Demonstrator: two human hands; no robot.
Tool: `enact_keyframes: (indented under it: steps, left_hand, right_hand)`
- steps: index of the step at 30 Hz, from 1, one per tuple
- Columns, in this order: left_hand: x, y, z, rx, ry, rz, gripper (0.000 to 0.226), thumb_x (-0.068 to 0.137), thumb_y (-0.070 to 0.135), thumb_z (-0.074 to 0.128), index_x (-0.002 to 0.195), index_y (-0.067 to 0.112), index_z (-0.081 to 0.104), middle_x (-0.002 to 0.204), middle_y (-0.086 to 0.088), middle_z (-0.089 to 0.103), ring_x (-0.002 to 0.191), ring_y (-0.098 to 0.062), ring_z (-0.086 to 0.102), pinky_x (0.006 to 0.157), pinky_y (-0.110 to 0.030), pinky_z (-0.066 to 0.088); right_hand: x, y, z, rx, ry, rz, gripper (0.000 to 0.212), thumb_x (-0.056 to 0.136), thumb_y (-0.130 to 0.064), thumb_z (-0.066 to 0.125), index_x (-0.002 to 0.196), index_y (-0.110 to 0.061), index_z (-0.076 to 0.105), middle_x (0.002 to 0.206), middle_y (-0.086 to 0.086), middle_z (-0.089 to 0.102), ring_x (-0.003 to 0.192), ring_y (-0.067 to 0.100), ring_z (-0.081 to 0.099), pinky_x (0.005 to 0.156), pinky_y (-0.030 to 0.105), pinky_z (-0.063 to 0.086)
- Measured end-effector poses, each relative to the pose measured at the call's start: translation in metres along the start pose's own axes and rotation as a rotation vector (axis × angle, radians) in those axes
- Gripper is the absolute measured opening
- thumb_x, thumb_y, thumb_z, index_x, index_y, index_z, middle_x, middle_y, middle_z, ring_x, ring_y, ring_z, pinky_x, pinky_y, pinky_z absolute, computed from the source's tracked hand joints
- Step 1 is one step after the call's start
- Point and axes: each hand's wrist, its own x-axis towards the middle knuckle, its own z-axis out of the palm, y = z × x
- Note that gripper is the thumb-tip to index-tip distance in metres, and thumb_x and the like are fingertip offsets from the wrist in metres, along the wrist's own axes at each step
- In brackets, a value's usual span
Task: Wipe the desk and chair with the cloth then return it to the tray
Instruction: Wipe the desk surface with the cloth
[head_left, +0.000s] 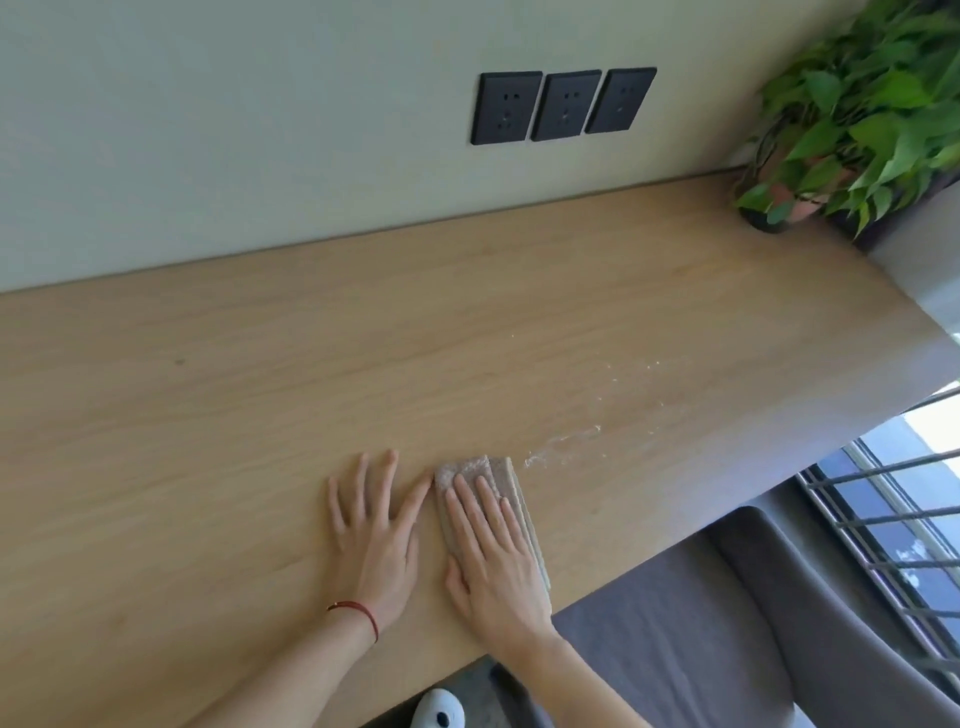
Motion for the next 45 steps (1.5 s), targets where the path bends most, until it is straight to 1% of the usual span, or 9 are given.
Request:
enact_keyframes:
  steps: [7,10,16,24,32,37,39,43,45]
  left_hand:
    - [0.001,0.003,-0.004,0.002,-0.031,-0.026,0.052,0.082,0.020,0.059,0.132,0.031,0.051,0.144,-0.014,0.044,0.135,-0.041,0.034,0.105,-0.068,0.025]
    - [-0.001,0.003,-0.001,-0.002,-0.046,-0.049,0.050,0.084,0.029,0.034,0.131,0.031,0.053,0.143,-0.013,0.045,0.135,-0.039,0.034,0.106,-0.067,0.025]
    - [0.008,-0.002,0.010,0.022,0.008,-0.050,0.042,0.086,0.032,0.032,0.115,0.025,0.063,0.133,-0.017,0.049,0.126,-0.042,0.037,0.102,-0.066,0.025]
    - [0.024,-0.004,0.016,-0.013,-0.020,0.017,0.044,0.089,0.036,0.031,0.129,0.032,0.050,0.148,-0.010,0.033,0.141,-0.036,0.018,0.111,-0.064,0.005]
    - [0.020,0.000,0.007,0.007,-0.070,0.011,0.047,0.089,0.036,0.029,0.125,0.028,0.058,0.145,-0.010,0.041,0.140,-0.036,0.023,0.110,-0.065,0.012]
    - [0.024,-0.001,0.005,0.006,-0.089,0.022,0.051,0.092,0.042,0.023,0.128,0.027,0.056,0.146,-0.012,0.040,0.139,-0.037,0.024,0.109,-0.067,0.014]
    - [0.023,-0.002,0.007,0.009,-0.092,0.026,0.057,0.094,0.047,0.011,0.129,0.028,0.054,0.147,-0.011,0.039,0.140,-0.037,0.023,0.110,-0.065,0.012]
    - [0.024,-0.003,0.007,0.005,-0.106,0.029,0.057,0.094,0.046,0.011,0.129,0.028,0.053,0.147,-0.012,0.039,0.140,-0.037,0.022,0.110,-0.067,0.012]
    - [0.023,-0.001,0.005,0.005,-0.106,0.021,0.053,0.093,0.043,0.018,0.128,0.027,0.055,0.146,-0.012,0.040,0.140,-0.037,0.023,0.109,-0.068,0.013]
  right_hand:
    - [0.089,0.072,-0.032,0.056,0.129,0.262,0.055,0.101,-0.033,0.033,0.151,-0.022,0.013,0.161,-0.006,0.007,0.149,0.015,-0.003,0.123,0.035,0.002]
    - [0.076,0.043,-0.018,0.144,0.144,0.113,0.051,0.099,-0.018,0.038,0.149,-0.019,0.024,0.159,-0.004,0.019,0.148,0.018,0.006,0.122,0.039,0.014]
    - [0.016,0.070,-0.018,0.050,-0.024,-0.364,0.058,0.096,-0.017,0.039,0.150,-0.020,0.020,0.159,-0.005,0.019,0.149,0.017,0.007,0.122,0.037,0.014]
    - [0.086,0.120,-0.039,0.007,0.130,-0.035,0.049,0.099,-0.038,0.041,0.146,-0.029,0.031,0.160,-0.001,0.018,0.149,0.026,0.005,0.121,0.045,0.016]
    - [0.028,0.086,-0.024,0.044,0.061,-0.326,0.052,0.098,-0.019,0.047,0.147,-0.018,0.031,0.153,-0.001,0.037,0.143,0.024,0.028,0.118,0.042,0.025]
    - [0.030,0.209,-0.077,0.031,0.150,0.083,0.080,0.080,0.009,0.062,0.147,-0.012,0.023,0.157,0.016,0.020,0.145,0.038,0.014,0.116,0.057,0.024]
    - [0.036,0.248,-0.090,0.085,0.185,0.234,0.067,0.087,0.005,0.057,0.145,-0.006,0.025,0.156,0.020,0.019,0.145,0.042,0.008,0.115,0.064,0.019]
    - [0.074,0.233,-0.087,0.189,0.266,0.462,0.056,0.099,-0.025,0.046,0.149,-0.016,0.023,0.161,0.004,0.009,0.148,0.028,-0.002,0.117,0.051,0.019]
    - [0.083,0.190,-0.076,0.230,0.249,0.303,0.057,0.099,-0.017,0.044,0.150,-0.025,0.018,0.160,-0.002,0.006,0.148,0.022,0.006,0.115,0.040,0.024]
